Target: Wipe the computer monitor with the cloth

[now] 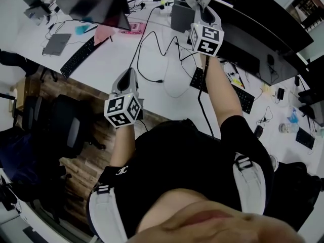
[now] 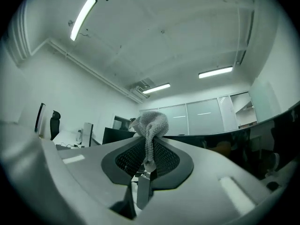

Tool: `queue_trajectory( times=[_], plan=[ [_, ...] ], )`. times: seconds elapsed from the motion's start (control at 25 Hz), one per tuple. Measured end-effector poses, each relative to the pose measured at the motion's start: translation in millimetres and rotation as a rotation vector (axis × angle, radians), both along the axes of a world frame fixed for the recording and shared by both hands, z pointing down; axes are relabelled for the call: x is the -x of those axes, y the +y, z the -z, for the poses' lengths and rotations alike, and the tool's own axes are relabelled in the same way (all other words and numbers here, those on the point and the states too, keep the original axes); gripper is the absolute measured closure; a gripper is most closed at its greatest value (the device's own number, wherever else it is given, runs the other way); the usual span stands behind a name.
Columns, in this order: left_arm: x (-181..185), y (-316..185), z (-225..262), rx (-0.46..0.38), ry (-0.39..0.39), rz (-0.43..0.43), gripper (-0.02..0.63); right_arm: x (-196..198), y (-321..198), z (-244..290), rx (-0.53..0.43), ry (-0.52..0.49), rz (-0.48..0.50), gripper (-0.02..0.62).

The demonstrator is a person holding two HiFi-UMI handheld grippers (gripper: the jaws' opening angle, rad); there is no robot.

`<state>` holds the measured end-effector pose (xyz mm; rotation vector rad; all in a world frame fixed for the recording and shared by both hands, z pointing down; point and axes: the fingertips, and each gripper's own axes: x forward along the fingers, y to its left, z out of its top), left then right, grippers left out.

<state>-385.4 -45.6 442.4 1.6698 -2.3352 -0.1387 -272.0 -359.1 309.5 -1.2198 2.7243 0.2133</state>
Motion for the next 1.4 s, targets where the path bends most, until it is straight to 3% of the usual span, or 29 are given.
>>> queue_trajectory(
  times=[0.28,0.48,0.92,1.12,1.4],
  plan=[
    [-48,-41,11,0.012,-0.02,-0.124,0.552,-75,37,16,-0.068,-0.026,-0.008,0.552],
    [-97,-83,25,0.0,-0.033,-0.243,0.552,-155,55,13,-0.087,-0.001,-0.085,0.554],
    [-228,-167,34,-0.019,-0.083,-0.512,0.552,-320,82,-40,0.024,-0.007,-0.28,0.554],
    [-273,-187,38,-0.018,-0.103,-0.593,0.552,-359,83,-50,0.058,-0.02,-0.327,0.554],
    [-299,-200,37,-0.015,-0.099,-0.625,0.552,-379,81,-56,0.063,-0.015,-0.335,0.554]
  ],
)
